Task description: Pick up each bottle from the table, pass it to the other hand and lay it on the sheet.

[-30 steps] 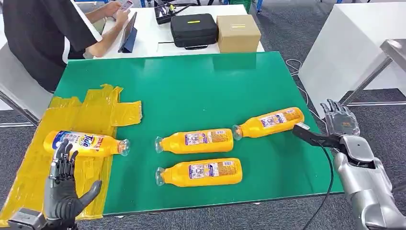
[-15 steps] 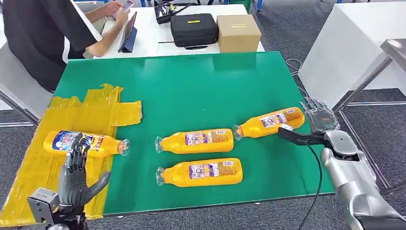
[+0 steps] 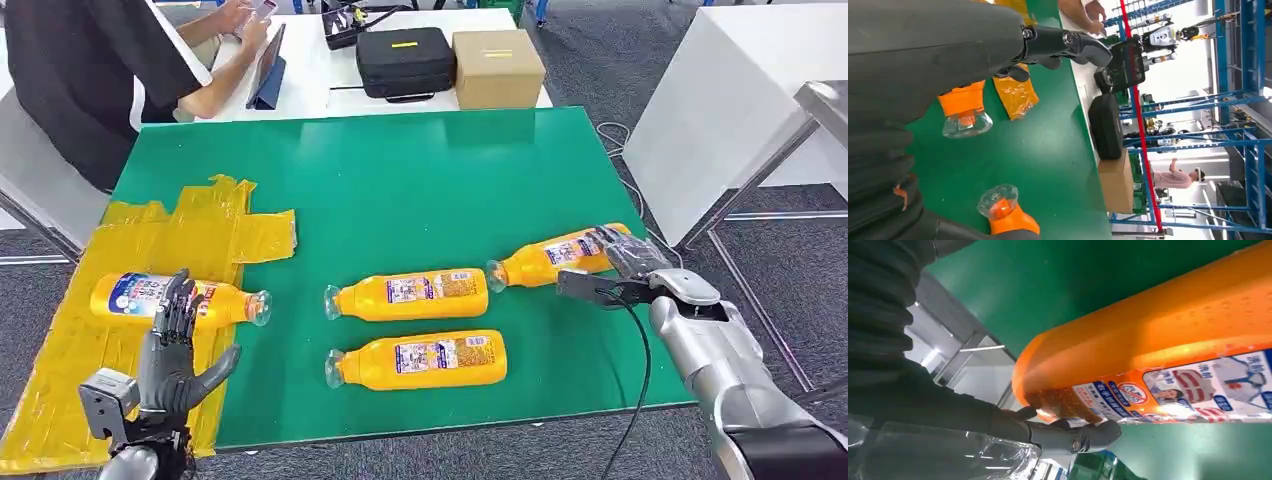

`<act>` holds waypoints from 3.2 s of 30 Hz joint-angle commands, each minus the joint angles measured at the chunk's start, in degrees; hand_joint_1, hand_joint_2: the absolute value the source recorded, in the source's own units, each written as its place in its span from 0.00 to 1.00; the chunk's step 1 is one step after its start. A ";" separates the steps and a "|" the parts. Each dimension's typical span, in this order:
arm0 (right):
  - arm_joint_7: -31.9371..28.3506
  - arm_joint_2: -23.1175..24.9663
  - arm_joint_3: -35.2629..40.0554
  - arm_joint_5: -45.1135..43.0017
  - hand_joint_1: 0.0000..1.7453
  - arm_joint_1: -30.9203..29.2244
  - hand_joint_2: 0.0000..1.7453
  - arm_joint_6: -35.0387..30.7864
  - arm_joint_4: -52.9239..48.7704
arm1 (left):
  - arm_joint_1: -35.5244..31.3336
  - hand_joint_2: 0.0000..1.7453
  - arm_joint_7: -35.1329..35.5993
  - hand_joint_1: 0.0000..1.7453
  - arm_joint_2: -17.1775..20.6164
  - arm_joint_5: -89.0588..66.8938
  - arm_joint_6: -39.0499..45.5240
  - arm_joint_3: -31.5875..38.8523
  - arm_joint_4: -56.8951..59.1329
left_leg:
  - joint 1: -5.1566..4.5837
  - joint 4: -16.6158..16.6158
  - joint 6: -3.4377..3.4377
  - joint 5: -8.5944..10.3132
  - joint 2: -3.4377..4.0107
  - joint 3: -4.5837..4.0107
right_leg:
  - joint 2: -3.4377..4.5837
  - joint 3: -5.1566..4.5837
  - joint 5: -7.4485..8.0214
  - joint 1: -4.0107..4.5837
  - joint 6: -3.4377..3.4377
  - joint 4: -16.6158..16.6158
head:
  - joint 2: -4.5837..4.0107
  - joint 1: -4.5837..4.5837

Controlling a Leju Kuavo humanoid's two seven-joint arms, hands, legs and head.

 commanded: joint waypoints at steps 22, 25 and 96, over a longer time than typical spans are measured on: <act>7.85 7.80 8.94 2.72 0.00 -10.50 1.00 -3.88 16.17 | 1.04 1.00 2.14 0.00 0.94 -0.45 4.07 1.11 1.24 | 0.06 -0.05 -0.21 -0.02 0.05 0.34 | 0.31 0.27 0.03 0.03 -0.09 -0.04 | 0.00 0.02; 8.53 8.13 9.15 3.23 0.00 -10.74 1.00 -3.35 16.87 | 0.64 1.00 2.31 0.00 0.64 -0.79 4.03 0.72 1.58 | 0.07 -0.05 -0.19 -0.02 0.06 0.33 | 0.32 0.25 0.04 0.03 -0.07 -0.05 | 0.00 0.02; 15.29 16.86 9.40 8.40 0.00 -4.08 1.00 -15.12 20.63 | 4.44 1.00 5.75 0.00 1.20 0.20 7.83 -1.49 -2.91 | 0.35 -0.13 -0.22 -0.20 0.36 1.35 | 0.55 1.27 0.05 0.26 -0.12 -0.34 | 0.02 0.02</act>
